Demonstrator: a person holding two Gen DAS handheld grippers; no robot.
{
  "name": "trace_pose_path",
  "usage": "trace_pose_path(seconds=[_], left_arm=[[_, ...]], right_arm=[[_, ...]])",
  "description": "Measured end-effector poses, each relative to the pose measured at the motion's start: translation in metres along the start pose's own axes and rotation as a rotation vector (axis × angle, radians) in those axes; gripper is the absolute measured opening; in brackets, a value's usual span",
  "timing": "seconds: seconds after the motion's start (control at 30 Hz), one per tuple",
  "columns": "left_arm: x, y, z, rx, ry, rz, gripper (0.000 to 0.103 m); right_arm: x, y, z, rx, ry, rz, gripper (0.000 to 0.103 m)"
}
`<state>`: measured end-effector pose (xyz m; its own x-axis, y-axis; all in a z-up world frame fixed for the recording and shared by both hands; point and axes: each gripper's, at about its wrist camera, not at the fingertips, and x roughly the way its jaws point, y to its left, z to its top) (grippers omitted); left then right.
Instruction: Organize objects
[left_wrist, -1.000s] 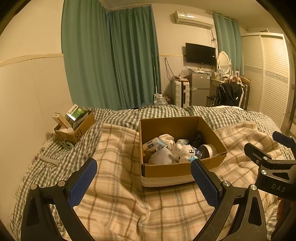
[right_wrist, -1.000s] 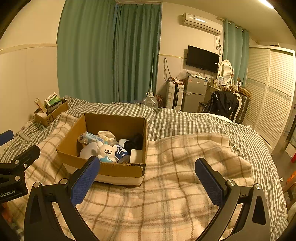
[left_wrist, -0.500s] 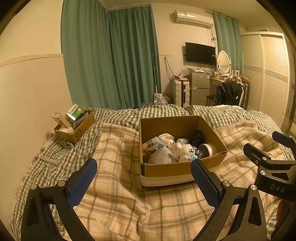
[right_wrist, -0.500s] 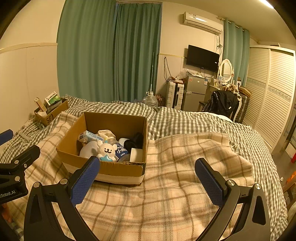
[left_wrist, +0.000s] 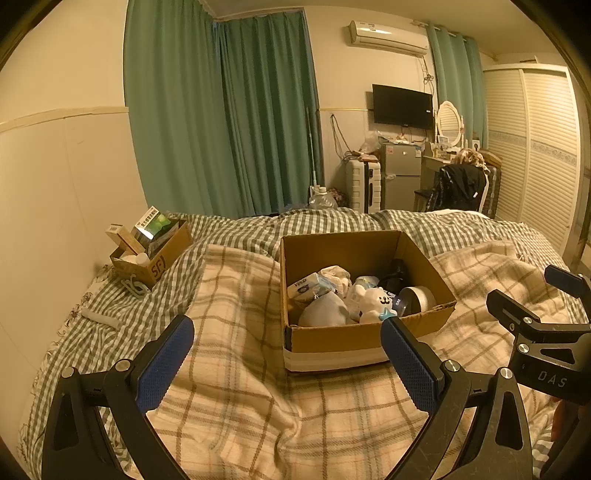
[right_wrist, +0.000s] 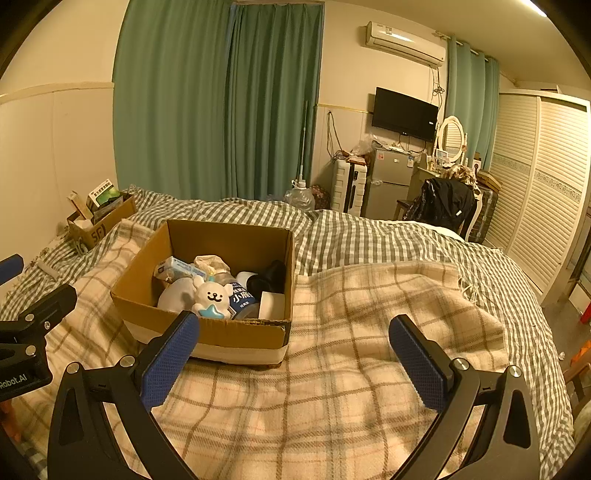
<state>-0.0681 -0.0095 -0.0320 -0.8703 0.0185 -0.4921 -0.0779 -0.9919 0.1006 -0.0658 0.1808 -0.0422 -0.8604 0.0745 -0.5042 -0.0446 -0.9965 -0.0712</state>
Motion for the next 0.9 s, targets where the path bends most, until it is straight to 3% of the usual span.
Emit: trace_pose_path(seconds=[0.9], left_arm=[[-0.0006,0.0013,0.0018,0.009,-0.01,0.003,0.103]], right_arm=[[0.0028,0.0002,-0.001,-0.002,0.014,-0.002,0.103]])
